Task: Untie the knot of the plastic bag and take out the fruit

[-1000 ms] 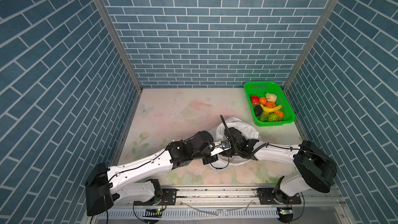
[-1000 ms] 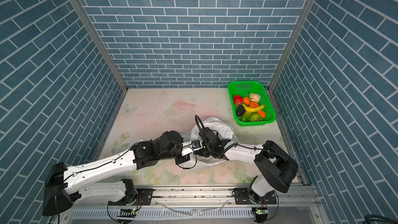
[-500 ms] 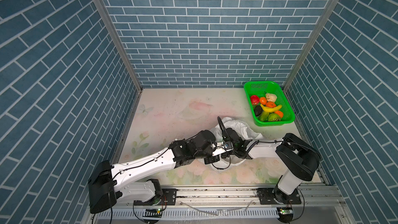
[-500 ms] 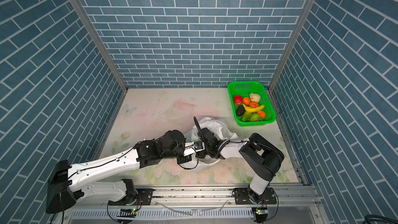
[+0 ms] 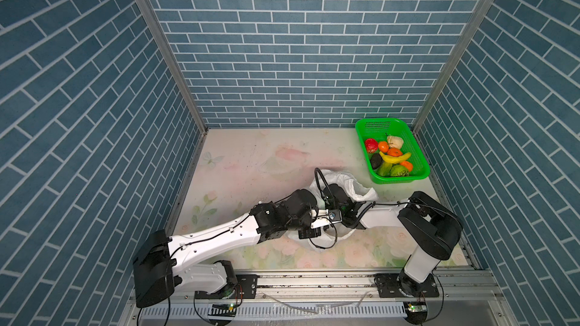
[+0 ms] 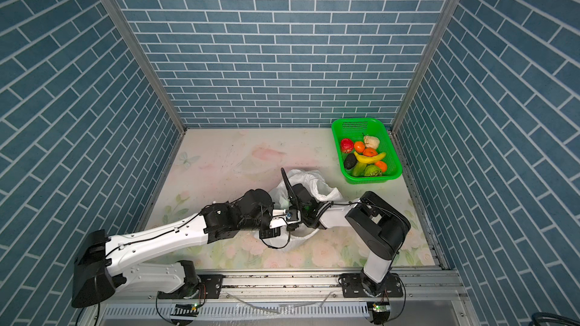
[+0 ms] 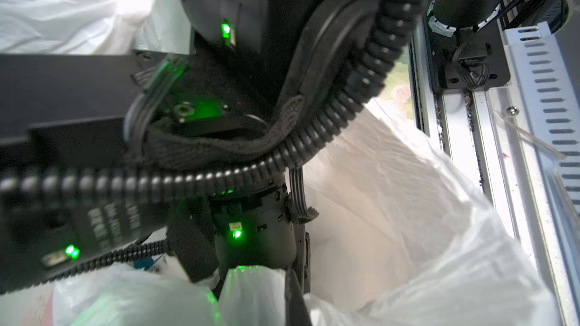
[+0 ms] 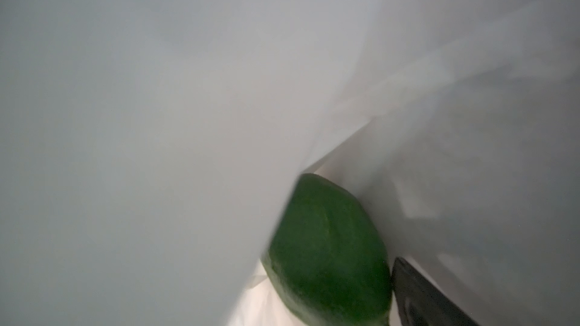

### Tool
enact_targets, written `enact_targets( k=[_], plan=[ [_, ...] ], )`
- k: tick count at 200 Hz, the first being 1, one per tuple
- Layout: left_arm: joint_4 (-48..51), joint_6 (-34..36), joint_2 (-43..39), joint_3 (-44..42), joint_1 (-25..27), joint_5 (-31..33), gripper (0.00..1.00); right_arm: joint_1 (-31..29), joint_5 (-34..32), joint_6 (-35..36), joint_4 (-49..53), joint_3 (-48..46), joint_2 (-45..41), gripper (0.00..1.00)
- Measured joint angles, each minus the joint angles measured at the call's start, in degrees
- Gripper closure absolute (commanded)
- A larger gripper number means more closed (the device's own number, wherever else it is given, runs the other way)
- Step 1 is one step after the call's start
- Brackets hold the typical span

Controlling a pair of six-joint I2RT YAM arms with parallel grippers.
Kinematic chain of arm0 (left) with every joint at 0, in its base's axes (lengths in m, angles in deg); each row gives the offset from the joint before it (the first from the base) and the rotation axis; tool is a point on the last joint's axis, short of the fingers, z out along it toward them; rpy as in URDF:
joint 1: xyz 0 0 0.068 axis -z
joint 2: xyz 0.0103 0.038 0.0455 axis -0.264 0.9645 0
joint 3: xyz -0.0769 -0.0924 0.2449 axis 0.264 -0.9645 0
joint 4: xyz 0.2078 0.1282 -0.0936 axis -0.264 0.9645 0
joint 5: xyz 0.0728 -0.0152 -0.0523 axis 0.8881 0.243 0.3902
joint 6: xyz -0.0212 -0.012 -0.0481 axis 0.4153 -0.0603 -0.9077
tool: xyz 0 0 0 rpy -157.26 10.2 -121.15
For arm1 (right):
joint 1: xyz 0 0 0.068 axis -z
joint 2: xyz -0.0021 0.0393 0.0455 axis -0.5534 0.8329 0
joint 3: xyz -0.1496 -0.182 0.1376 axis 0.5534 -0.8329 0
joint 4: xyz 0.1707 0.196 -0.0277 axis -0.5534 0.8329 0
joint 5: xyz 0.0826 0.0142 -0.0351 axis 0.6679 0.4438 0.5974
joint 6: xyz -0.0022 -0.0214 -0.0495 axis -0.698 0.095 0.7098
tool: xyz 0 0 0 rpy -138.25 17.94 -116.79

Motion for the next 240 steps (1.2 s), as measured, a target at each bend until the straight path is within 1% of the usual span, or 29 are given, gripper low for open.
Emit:
enact_targets(
  k=[41,62,80,96,112,140,164,184,202,222,240],
  plan=[
    [0.1,3.2,0.0,-0.1,0.0,-0.1,1.00,-3.1,0.8,1.8,3.3,5.3,2.3,0.11],
    [0.1,4.0,0.0,-0.1,0.0,-0.3,1.00,-2.6,-2.5,2.1,7.0,5.0,2.2,0.11],
    [-0.1,4.2,0.0,-0.1,-0.1,-0.9,1.00,0.4,-7.8,1.6,9.1,1.0,-0.7,0.11],
    [-0.2,4.3,0.0,0.0,-0.1,-1.7,1.00,3.6,-12.8,0.3,12.0,-3.5,-7.3,0.11],
    [-0.2,4.7,0.1,0.9,0.2,-2.8,1.00,6.2,-20.0,-1.2,16.5,-7.5,-15.0,0.10],
    [-2.0,5.2,1.7,4.2,1.6,-4.3,1.00,7.0,-30.6,-5.0,26.6,-12.8,-28.3,0.10],
    [-5.8,4.5,3.8,5.0,4.7,-4.9,1.00,7.0,-38.2,-8.6,38.4,-15.1,-41.0,0.11],
    [-11.0,2.1,3.7,2.1,8.6,-2.2,1.00,7.0,-42.0,-10.5,47.1,-15.5,-49.8,0.11],
    [-15.8,-0.5,2.7,-3.2,12.3,2.3,1.00,7.0,-43.2,-11.3,52.7,-15.6,-54.1,0.11],
    [-19.2,-3.6,2.6,-8.8,15.9,8.2,1.00,7.0,-43.1,-11.1,55.7,-15.7,-54.6,0.11],
    [-20.7,-5.3,2.6,-11.4,17.0,12.4,1.00,7.0,-42.5,-9.7,55.9,-15.7,-52.1,0.10]
  ],
)
